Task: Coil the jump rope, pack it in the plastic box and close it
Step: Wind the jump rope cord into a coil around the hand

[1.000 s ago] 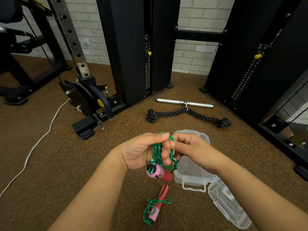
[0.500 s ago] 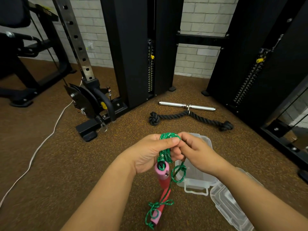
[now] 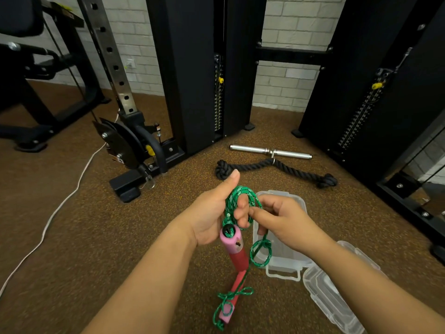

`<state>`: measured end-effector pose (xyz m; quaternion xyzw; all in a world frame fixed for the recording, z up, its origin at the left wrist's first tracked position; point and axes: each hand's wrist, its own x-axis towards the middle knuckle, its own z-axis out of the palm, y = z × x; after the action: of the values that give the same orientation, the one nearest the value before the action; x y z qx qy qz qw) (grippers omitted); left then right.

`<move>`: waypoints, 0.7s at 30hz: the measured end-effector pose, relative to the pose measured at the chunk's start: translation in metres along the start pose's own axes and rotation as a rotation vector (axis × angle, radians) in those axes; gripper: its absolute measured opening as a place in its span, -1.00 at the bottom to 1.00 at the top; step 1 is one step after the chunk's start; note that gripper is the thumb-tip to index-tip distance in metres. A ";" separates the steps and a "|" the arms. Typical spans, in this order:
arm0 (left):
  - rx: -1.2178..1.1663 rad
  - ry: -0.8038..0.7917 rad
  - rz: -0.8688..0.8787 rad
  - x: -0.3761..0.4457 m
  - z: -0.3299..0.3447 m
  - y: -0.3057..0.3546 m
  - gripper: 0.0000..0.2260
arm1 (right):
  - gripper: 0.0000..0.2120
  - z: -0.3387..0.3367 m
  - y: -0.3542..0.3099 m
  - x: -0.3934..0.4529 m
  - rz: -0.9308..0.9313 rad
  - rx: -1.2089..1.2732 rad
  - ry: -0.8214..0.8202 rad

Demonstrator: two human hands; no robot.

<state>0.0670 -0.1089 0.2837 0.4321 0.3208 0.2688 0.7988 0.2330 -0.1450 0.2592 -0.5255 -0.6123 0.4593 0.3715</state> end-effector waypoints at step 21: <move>0.283 0.141 0.213 -0.009 -0.003 0.006 -0.77 | -0.79 -0.003 -0.020 -0.009 -0.200 -0.507 0.148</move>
<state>0.0585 -0.1112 0.2899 0.5517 0.3633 0.3335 0.6726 0.2318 -0.1541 0.2792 -0.5707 -0.7277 0.2126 0.3155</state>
